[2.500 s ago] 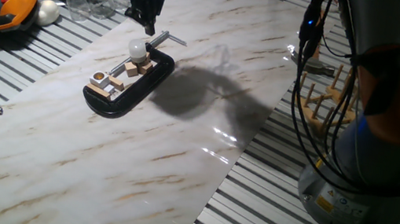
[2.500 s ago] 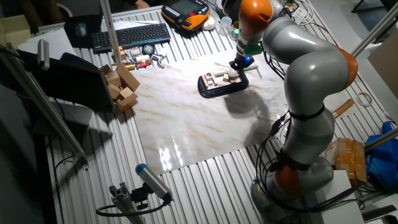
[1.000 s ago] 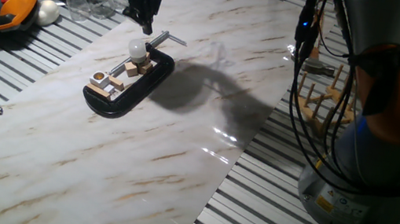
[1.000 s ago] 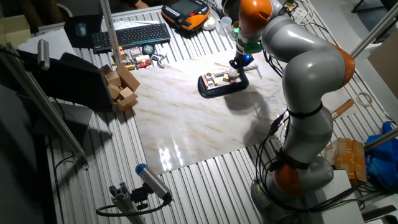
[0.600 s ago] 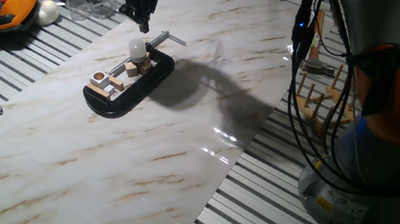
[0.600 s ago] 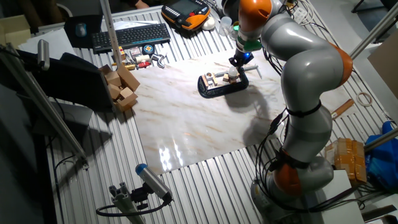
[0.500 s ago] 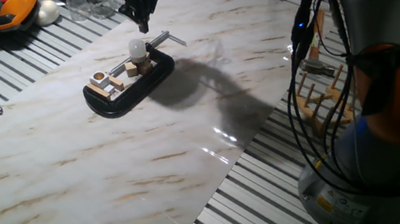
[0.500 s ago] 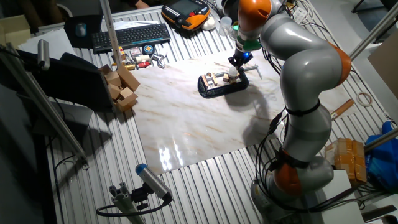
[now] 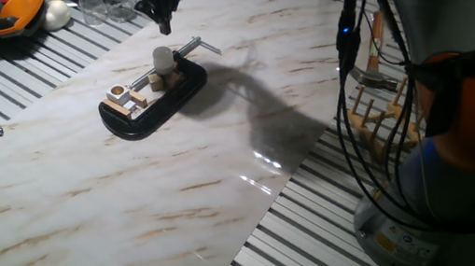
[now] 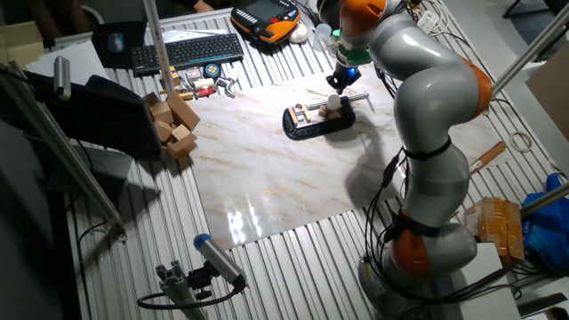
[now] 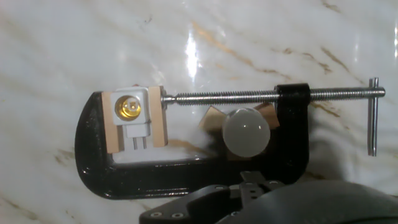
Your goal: Install the light bulb by rotating it
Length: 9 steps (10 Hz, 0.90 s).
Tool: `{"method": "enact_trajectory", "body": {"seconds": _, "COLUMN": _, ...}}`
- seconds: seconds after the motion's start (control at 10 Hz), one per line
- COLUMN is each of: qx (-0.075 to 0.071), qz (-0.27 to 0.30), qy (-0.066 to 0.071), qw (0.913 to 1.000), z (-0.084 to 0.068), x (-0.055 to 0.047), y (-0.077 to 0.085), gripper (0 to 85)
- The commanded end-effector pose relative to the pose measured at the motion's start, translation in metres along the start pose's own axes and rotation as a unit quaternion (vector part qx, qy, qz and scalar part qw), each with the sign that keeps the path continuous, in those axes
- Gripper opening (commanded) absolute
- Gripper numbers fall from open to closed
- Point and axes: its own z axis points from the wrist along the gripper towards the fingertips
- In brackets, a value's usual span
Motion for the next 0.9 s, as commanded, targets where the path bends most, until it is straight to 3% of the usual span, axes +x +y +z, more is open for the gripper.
{"method": "enact_trajectory", "body": {"seconds": 0.0, "qx": 0.0, "qz": 0.0, "qy": 0.001, "qw": 1.0, "z": 0.0004, "x": -0.002, "y": -0.0016, "gripper": 0.0}}
{"method": "enact_trajectory", "body": {"seconds": 0.8, "qx": 0.007, "qz": 0.009, "qy": 0.001, "qw": 0.9999, "z": -0.0012, "x": -0.0091, "y": 0.0002, "gripper": 0.0}}
